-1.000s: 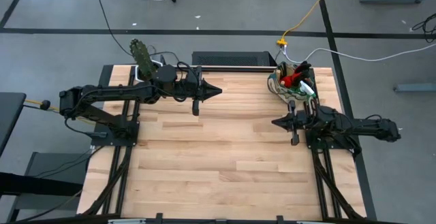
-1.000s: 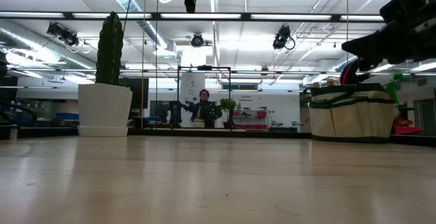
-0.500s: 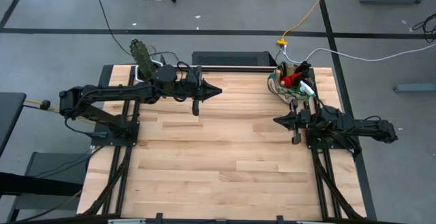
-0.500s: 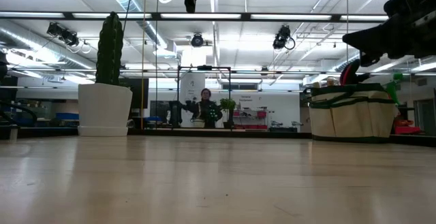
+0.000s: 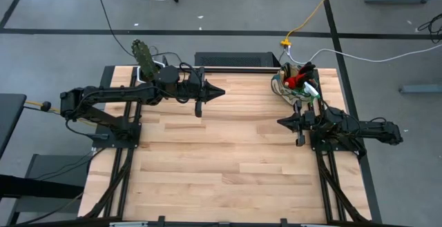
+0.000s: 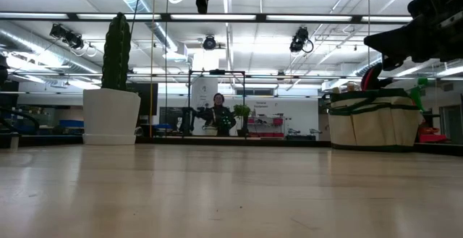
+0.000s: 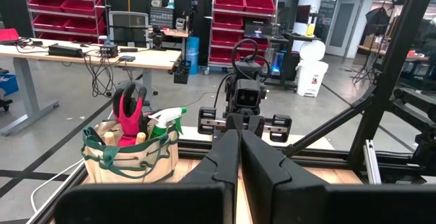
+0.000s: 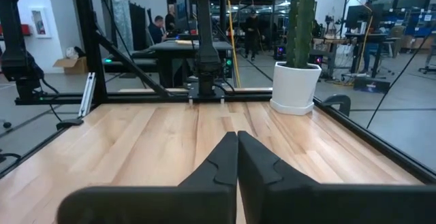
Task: Pick & Place Garden tools in Gardening bag
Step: Return to Home Position
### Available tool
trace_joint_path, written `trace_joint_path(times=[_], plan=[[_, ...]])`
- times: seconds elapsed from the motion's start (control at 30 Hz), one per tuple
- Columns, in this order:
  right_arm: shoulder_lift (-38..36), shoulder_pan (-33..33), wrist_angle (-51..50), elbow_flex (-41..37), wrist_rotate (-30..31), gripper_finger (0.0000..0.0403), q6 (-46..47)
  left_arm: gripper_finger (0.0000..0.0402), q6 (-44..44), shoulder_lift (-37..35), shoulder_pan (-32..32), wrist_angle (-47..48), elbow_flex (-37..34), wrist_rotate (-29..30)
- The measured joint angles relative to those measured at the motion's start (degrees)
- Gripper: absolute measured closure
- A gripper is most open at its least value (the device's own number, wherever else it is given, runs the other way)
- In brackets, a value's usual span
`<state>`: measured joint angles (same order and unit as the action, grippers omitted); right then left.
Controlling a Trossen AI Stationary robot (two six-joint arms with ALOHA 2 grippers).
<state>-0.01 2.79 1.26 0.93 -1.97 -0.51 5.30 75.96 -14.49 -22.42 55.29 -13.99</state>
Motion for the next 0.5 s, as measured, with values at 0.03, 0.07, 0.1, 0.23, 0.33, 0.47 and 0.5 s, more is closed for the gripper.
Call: trace_joint_path(times=[0.03, 0.07, 0.1, 0.23, 0.33, 0.47, 0.5], plan=[[0.0, 0.0, 0.0, 0.0, 0.0, 0.0389, 0.0, 0.0378, 0.0, 0.0, 0.0, 0.0, 0.0, 0.0], [0.0, 0.0, 0.0, 0.0, 0.0, 0.0387, 0.0, 0.0378, 0.0, 0.0, 0.0, 0.0, 0.0, 0.0], [0.0, 0.0, 0.0, 0.0, 0.0, 0.0385, 0.0, 0.0378, 0.0, 0.0, 0.0, 0.0, 0.0, 0.0], [0.0, 0.0, 0.0, 0.0, 0.0, 0.0381, 0.0, 0.0378, 0.0, 0.0, 0.0, 0.0, 0.0, 0.0], [0.0, 0.0, 0.0, 0.0, 0.0, 0.0381, 0.0, 0.0378, 0.0, 0.0, 0.0, 0.0, 0.0, 0.0], [0.0, 0.0, 0.0, 0.0, 0.0, 0.0381, 0.0, 0.0378, 0.0, 0.0, 0.0, 0.0, 0.0, 0.0], [0.0, 0.0, 0.0, 0.0, 0.0, 0.0381, 0.0, 0.0378, 0.0, 0.0, 0.0, 0.0, 0.0, 0.0]])
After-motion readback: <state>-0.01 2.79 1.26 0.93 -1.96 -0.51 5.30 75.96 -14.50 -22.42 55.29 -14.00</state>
